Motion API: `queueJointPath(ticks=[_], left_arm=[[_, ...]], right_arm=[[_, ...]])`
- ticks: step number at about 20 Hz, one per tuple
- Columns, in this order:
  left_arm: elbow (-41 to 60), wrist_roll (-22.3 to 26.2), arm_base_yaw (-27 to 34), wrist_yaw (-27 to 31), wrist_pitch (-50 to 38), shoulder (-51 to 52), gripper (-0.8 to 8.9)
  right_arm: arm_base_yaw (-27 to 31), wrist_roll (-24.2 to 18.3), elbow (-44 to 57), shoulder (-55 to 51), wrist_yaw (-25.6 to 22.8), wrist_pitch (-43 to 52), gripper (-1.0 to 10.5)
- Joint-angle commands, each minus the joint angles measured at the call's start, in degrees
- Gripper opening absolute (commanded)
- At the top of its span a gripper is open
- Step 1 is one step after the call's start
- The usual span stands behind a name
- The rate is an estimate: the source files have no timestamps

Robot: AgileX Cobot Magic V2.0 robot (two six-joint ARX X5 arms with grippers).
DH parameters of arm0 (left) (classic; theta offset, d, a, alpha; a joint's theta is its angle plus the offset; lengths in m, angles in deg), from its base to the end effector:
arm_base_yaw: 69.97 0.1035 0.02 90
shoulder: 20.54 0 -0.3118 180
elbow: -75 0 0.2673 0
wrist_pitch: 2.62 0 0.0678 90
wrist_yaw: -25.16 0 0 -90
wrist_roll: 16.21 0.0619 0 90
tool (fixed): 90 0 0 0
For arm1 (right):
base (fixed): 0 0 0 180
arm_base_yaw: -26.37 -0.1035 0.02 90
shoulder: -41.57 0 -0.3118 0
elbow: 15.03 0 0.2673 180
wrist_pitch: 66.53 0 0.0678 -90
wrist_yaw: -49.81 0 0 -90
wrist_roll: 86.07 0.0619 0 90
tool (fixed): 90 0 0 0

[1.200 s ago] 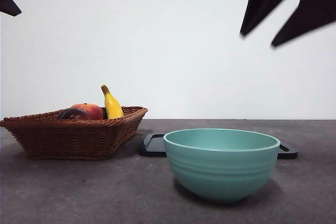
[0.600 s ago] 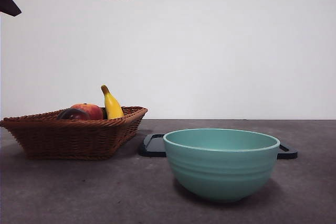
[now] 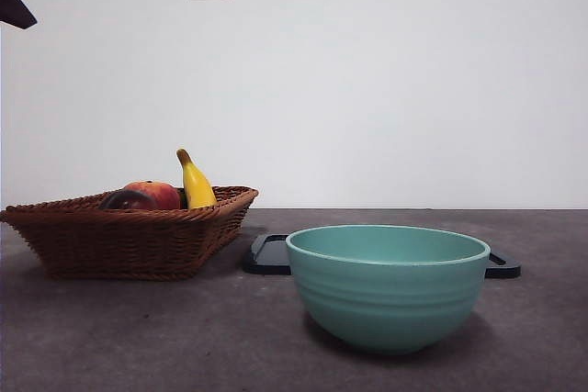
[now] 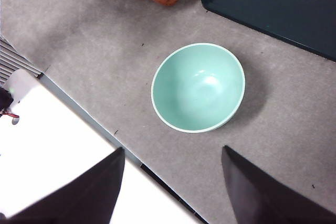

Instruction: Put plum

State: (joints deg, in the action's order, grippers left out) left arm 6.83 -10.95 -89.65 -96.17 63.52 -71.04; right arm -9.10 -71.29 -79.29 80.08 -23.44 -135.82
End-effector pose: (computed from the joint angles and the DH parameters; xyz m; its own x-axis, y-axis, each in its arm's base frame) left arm 0.1364 -0.0830 0.3349 0.3581 -0.6803 -0.6395 0.6743 0.6622 -0.3268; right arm 0.0783 0.0777 0.3262 0.3981 0.6375 -0.6596 -0.5587 0.7388 0.3769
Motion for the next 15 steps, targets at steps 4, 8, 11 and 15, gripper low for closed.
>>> queueJointPath(ticks=[4,8,11,15], left_arm=[[-0.46,0.50,-0.26,-0.24,-0.22,-0.37,0.00],[-0.46,0.48,-0.26,-0.22,-0.24,-0.37,0.08],[-0.46,0.48,-0.26,-0.24,-0.37,-0.37,0.08],[-0.46,0.50,-0.26,-0.24,-0.44,-0.37,0.08]], right_arm=[[-0.37,-0.96,-0.94,0.33,0.07,0.48,0.1],[-0.37,-1.79,-0.94,0.33,-0.31,0.61,0.1],[-0.35,-1.77,-0.94,0.31,-0.26,0.59,0.1],[-0.35,-1.77,-0.94,0.31,-0.26,0.59,0.1]])
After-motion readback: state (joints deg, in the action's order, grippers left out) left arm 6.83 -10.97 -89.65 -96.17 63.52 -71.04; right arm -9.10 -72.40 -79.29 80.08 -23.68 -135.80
